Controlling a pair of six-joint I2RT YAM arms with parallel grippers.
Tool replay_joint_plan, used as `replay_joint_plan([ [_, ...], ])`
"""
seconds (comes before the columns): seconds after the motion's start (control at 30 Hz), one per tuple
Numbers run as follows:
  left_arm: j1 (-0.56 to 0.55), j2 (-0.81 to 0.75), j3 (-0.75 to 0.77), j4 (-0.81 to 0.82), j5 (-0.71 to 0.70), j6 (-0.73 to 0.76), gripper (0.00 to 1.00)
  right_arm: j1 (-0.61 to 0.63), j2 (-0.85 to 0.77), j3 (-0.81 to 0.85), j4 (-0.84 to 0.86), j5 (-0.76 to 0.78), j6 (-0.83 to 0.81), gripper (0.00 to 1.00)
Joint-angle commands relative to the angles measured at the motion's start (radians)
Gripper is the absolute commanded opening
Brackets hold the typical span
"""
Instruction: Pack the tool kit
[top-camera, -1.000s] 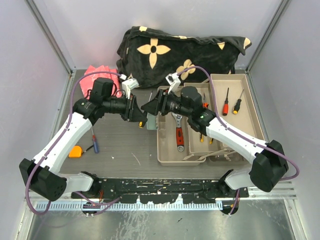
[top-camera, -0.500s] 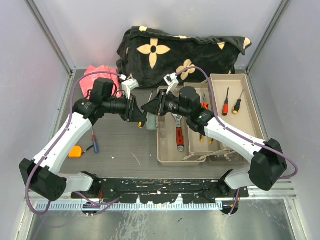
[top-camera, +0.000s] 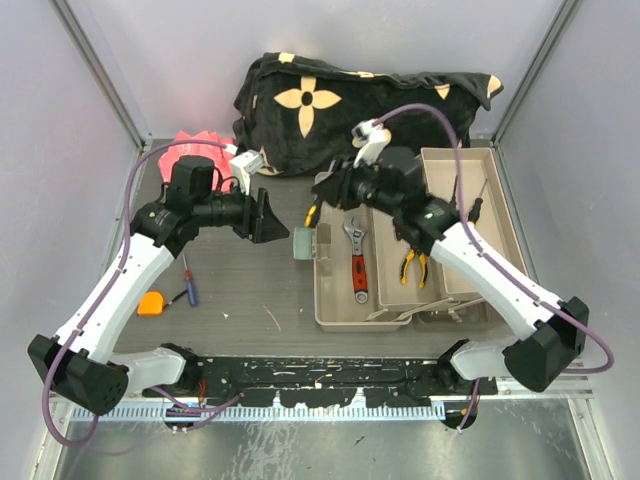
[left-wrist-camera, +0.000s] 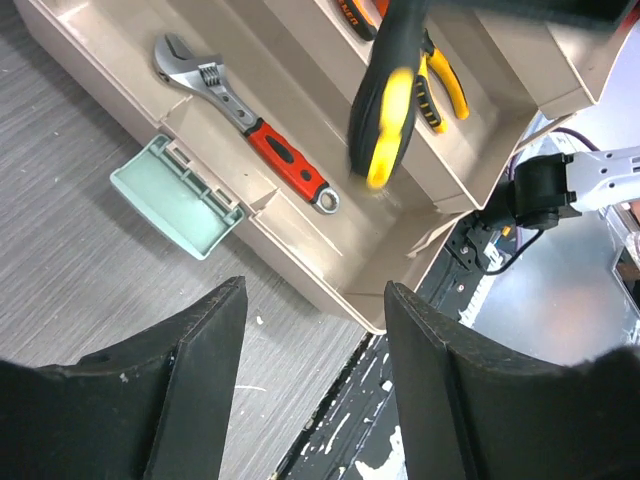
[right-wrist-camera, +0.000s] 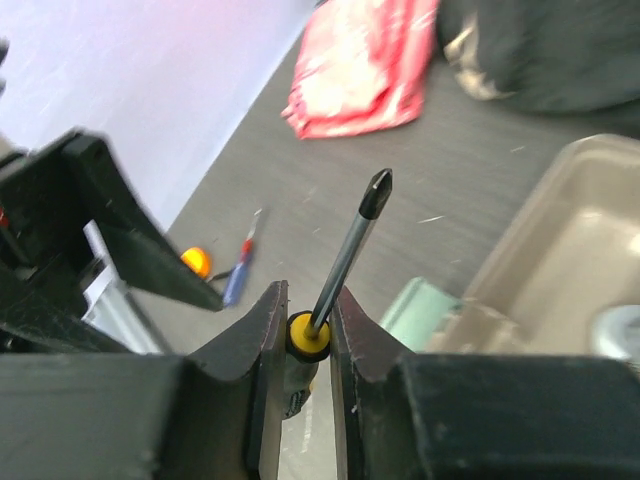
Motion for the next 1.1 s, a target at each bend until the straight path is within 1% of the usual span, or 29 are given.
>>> replay_joint_plan([
  [0.0, 0.012, -0.049, -0.004, 0.038, -0.027, 0.010, 0.58, -0.133, -0.100, 0.176, -0.213, 0.134, -0.149, 0.01],
  [0.2, 0.015, -0.076, -0.030, 0.026, -0.049, 0.037, 0.58, -0.491, -0.140, 0.366, -0.533, 0.261, -0.317, 0.01],
  [0.27, 0.015, -0.076, -0.033, 0.022, -0.054, 0.040, 0.57, -0.579, -0.138, 0.391, -0.596, 0.297, -0.359, 0.01],
  [0.37, 0.016, -0.075, -0.029, 0.008, -0.063, 0.046, 0.57, -0.653, -0.134, 0.370, -0.641, 0.315, -0.399, 0.01],
  [0.53, 0.017, -0.090, -0.035, -0.024, -0.087, 0.077, 0.57, -0.694, -0.121, 0.279, -0.648, 0.307, -0.413, 0.01],
  [0.63, 0.017, -0.106, -0.052, -0.028, -0.098, 0.094, 0.57, -0.697, -0.107, 0.235, -0.624, 0.264, -0.400, 0.01],
  [0.93, 0.017, -0.114, -0.077, -0.035, -0.107, 0.114, 0.56, -0.697, -0.079, 0.151, -0.547, 0.177, -0.373, 0.01],
  [1.07, 0.016, -0.103, -0.075, -0.029, -0.099, 0.107, 0.56, -0.697, -0.069, 0.124, -0.535, 0.171, -0.379, 0.01],
])
